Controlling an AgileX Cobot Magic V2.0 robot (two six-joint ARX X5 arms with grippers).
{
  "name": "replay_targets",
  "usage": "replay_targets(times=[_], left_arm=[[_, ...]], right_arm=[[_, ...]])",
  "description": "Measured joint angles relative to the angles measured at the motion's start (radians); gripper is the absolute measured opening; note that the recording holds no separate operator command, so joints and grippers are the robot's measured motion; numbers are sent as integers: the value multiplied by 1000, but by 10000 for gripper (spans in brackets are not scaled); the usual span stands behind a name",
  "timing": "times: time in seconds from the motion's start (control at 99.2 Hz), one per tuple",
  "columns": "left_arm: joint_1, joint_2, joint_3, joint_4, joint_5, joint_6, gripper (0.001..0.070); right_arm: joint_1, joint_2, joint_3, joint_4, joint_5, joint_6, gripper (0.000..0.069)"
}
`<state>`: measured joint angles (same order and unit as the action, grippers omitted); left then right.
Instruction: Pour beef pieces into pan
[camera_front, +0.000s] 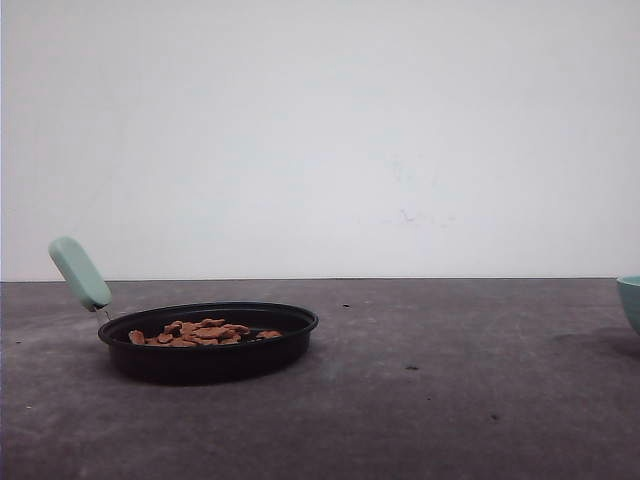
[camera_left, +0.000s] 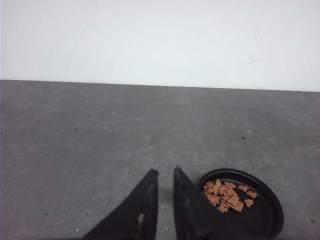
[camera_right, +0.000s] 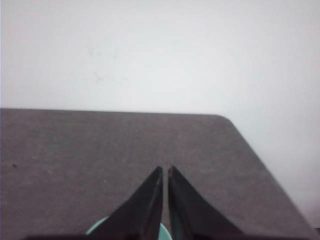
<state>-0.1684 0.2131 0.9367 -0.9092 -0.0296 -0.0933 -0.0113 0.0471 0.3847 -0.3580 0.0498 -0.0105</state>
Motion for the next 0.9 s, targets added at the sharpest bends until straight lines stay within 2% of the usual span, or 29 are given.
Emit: replay_targets(times=[0.111,0.313,0.544,0.655,0.897], left_arm=[[0,0,0,0,0,0,29],[0,0,0,0,0,0,29],[0,0,0,0,0,0,29],[0,0,0,0,0,0,29],[0,0,0,0,0,0,29]], right_arm=[[0,-38,-175,121,-56,11,17],[0,-42,-336,86,-112,34,17],[1,-43,-341,108,-72,37,17],[1,-43,-341,110,-103,37,17],[2,-43,-342,127,-103,37,17]])
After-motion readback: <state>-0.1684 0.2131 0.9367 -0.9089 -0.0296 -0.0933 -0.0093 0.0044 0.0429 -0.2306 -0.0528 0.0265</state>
